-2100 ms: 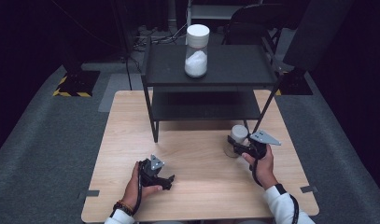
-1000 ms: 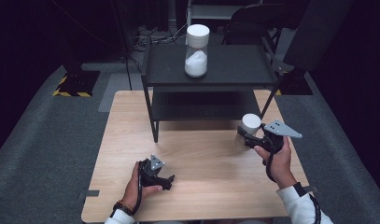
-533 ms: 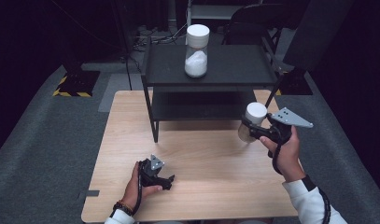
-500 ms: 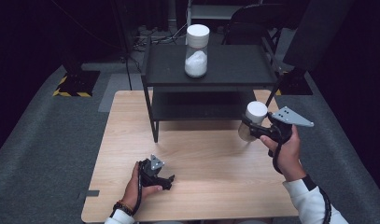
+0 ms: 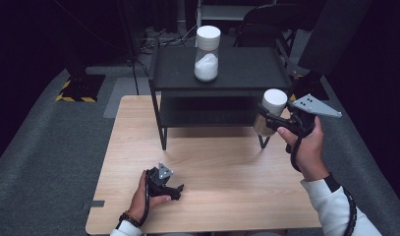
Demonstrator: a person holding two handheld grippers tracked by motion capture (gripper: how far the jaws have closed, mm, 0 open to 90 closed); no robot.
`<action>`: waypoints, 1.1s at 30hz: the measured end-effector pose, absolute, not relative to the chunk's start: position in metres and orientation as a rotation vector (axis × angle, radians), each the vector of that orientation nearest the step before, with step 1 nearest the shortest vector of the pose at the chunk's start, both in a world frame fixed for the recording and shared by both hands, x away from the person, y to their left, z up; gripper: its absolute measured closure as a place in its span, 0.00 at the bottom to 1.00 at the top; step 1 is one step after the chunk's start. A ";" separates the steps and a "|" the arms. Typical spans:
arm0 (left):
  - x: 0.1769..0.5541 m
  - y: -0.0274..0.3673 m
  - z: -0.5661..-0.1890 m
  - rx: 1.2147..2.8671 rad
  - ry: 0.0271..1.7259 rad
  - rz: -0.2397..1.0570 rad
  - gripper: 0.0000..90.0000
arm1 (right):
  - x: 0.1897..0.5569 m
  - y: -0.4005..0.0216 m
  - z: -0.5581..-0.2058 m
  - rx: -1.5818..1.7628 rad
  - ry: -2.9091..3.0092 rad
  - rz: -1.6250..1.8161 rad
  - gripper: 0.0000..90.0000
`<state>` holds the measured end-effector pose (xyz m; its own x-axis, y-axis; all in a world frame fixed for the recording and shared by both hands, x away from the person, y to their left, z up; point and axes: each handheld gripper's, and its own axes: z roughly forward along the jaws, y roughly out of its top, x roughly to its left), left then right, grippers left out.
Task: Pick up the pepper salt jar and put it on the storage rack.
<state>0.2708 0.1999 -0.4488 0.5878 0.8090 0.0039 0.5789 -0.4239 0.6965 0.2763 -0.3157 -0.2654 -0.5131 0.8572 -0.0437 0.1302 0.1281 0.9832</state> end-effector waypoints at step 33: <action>0.271 0.200 -0.449 2.156 1.097 0.449 0.02 | 0.294 -0.294 -0.200 0.922 1.692 1.474 0.38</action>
